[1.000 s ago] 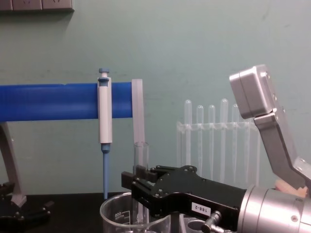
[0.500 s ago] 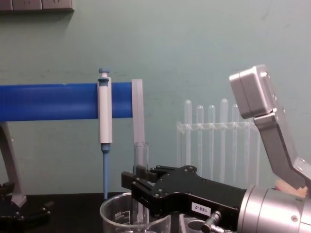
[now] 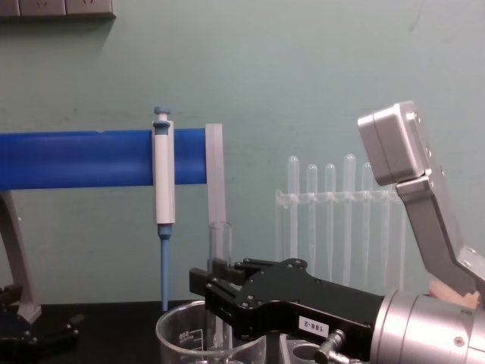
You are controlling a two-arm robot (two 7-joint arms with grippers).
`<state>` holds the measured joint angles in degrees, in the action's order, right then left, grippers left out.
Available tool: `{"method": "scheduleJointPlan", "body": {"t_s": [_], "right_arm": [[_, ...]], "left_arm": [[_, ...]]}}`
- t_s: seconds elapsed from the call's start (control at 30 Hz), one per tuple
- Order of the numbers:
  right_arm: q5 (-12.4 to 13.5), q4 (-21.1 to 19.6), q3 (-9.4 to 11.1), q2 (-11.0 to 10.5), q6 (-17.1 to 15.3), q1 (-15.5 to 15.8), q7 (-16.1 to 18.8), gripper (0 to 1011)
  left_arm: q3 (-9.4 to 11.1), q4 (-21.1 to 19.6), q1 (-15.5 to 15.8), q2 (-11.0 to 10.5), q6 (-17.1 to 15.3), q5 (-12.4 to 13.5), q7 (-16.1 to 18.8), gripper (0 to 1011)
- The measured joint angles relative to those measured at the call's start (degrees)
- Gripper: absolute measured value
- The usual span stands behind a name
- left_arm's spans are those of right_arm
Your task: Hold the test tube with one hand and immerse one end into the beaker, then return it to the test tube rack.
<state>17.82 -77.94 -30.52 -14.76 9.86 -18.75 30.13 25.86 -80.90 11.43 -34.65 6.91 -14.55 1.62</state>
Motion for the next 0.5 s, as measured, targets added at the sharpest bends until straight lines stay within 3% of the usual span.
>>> {"method": "scheduleJointPlan", "body": {"t_s": [0.5], "right_arm": [[0.0,0.0,0.0,0.0,0.0,0.0,0.0,224]], "left_arm": [[0.0,0.0,0.0,0.0,0.0,0.0,0.0,1000]]}}
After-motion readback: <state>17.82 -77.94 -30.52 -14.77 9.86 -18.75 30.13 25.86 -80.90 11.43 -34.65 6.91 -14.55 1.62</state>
